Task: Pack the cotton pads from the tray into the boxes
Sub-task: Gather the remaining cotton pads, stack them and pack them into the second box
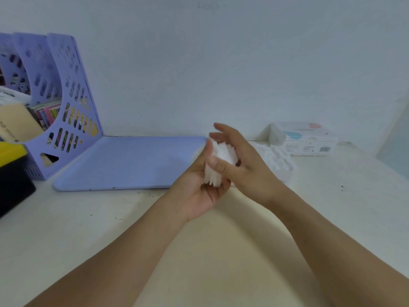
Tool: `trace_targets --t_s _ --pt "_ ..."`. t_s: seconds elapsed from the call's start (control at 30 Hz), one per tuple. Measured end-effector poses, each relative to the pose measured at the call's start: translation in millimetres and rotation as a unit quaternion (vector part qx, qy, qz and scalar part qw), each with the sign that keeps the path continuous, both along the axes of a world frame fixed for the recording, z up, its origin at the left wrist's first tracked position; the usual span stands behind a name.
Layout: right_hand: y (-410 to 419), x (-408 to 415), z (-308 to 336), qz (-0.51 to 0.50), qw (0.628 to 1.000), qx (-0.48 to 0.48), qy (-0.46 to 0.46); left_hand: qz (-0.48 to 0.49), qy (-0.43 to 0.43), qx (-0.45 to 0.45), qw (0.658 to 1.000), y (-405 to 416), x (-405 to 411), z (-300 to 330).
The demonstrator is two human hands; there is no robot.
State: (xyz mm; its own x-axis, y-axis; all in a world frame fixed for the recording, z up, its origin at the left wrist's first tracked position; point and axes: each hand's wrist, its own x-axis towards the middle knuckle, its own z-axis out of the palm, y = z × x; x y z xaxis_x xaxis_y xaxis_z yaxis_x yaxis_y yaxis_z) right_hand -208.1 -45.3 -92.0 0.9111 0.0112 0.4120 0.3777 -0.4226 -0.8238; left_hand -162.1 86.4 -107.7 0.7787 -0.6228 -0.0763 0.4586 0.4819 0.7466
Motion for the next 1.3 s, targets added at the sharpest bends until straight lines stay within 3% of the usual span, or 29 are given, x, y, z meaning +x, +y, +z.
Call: trace_targets --t_s 0.1,0.2,0.4,0.6,0.7,0.87,1.03,1.1,1.2,1.23,1.3 --pt "0.6 -4.7 13.1 -0.075 0.997 0.028 0.006 0.103 -0.113 0.089 0.984 -7.6 5.7 0.0" --pt "3.5 -2.1 15.1 -0.074 0.994 0.032 0.08 0.131 -0.207 0.148 0.958 -13.0 6.1 -4.1" --pt "-11.0 -2.9 23.2 0.029 0.965 0.205 0.16 0.167 -0.187 0.109 0.962 -9.4 7.8 5.9" --pt "-25.6 6.6 19.2 -0.023 0.97 0.191 0.151 0.173 -0.174 0.109 0.963 -3.5 13.9 8.3" --pt "-16.4 9.5 13.6 -0.047 0.978 0.149 0.135 0.153 -0.266 0.189 0.933 -10.5 10.3 2.3" --pt "-2.8 6.5 15.9 0.043 0.987 0.106 0.109 0.133 -0.315 0.226 0.912 -14.0 10.9 -2.4" --pt "-16.6 11.1 14.3 0.021 0.971 0.216 0.099 0.171 -0.298 0.206 0.916 -10.0 17.4 -1.7" --pt "-29.6 10.7 20.6 -0.023 0.95 0.3 0.083 0.223 -0.379 0.252 0.862 -6.1 22.6 -7.8" --pt "-50.2 8.7 32.8 -0.023 0.902 0.426 0.072 0.217 -0.515 0.382 0.736 2.5 32.6 -32.3" --pt "-53.4 10.7 34.6 -0.017 0.903 0.423 0.078 0.198 -0.534 0.403 0.717 3.3 35.8 -40.9" --pt "-51.6 19.5 36.1 -0.019 0.944 0.318 0.089 0.174 -0.542 0.414 0.71 2.2 40.4 -50.1"
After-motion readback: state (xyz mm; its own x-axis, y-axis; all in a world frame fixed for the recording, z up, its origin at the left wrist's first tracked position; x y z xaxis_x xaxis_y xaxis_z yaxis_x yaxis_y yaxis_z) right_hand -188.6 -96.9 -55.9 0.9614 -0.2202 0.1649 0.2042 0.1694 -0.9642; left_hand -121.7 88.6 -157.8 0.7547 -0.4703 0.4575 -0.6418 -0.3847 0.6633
